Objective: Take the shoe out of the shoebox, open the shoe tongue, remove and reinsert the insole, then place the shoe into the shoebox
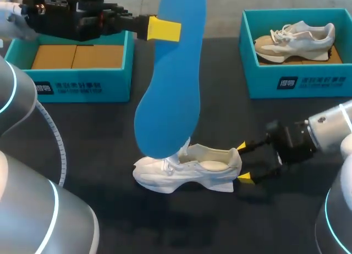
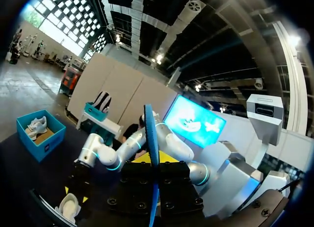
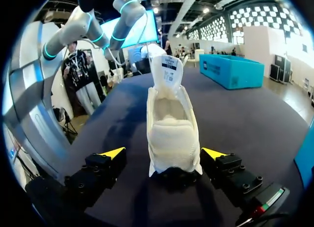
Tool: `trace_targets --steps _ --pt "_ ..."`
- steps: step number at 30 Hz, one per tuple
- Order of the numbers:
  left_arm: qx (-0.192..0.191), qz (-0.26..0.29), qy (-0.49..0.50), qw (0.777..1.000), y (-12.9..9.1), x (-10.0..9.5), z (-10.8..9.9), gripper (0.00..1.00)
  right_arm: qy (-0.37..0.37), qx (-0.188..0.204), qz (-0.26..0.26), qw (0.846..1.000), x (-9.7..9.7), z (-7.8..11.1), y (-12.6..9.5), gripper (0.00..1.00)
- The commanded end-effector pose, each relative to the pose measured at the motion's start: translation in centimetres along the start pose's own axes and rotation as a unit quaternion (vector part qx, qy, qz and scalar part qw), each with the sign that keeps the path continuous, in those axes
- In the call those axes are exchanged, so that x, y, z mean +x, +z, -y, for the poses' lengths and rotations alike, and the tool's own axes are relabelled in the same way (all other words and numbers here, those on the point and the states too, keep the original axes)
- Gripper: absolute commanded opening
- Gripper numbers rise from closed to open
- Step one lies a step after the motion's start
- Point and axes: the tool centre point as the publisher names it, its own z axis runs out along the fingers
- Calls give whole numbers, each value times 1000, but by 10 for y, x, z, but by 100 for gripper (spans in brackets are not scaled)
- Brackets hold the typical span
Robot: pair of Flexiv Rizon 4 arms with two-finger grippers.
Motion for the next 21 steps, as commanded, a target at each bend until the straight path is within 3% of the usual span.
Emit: trace_targets --steps 1,21 --pt "-1 0 0 1000 1 -1 1 0 11 112 -4 994 1 -9 -8 100" --pt "-1 0 0 1000 1 -1 1 0 21 298 17 954 1 -34 -3 100"
